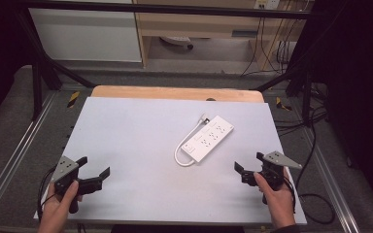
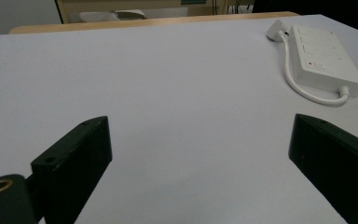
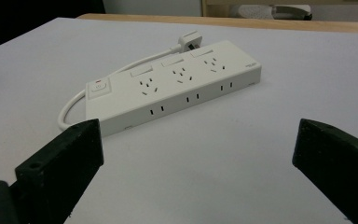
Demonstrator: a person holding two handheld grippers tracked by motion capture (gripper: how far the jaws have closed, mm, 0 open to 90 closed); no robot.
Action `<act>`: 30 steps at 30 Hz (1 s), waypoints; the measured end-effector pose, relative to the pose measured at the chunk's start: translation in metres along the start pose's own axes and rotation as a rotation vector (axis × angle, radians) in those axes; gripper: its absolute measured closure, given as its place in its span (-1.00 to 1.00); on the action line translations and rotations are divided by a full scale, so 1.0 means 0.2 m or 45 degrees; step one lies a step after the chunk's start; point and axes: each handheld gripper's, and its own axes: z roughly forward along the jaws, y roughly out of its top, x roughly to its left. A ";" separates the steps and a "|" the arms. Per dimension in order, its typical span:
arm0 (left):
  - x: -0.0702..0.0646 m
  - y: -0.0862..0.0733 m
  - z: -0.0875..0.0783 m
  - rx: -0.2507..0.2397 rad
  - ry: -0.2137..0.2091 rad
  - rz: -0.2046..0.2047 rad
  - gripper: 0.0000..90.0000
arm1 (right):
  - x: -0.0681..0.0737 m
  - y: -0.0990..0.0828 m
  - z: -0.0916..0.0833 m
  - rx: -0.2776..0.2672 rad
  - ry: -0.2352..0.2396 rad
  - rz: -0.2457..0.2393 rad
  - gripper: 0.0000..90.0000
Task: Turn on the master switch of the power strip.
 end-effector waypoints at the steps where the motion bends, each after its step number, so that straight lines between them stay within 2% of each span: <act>1: 0.00 0.00 0.00 0.000 -0.002 0.002 -0.87 | 0.00 0.01 0.00 -0.005 0.002 -0.008 -0.95; 7: 0.00 0.00 0.00 0.007 -0.004 0.010 -0.87 | 0.01 0.07 0.01 -0.034 0.012 -0.019 -0.94; 13: 0.00 0.00 0.00 0.004 -0.001 0.003 -0.87 | 0.01 0.11 0.06 -0.037 0.035 0.000 -0.94; 25: 0.00 0.00 0.00 0.009 -0.007 0.002 -0.87 | 0.06 0.22 0.14 -0.053 0.021 -0.066 -0.91; 30: 0.00 0.00 0.00 0.010 -0.006 0.003 -0.87 | 0.07 0.24 0.18 -0.046 0.018 -0.073 -0.91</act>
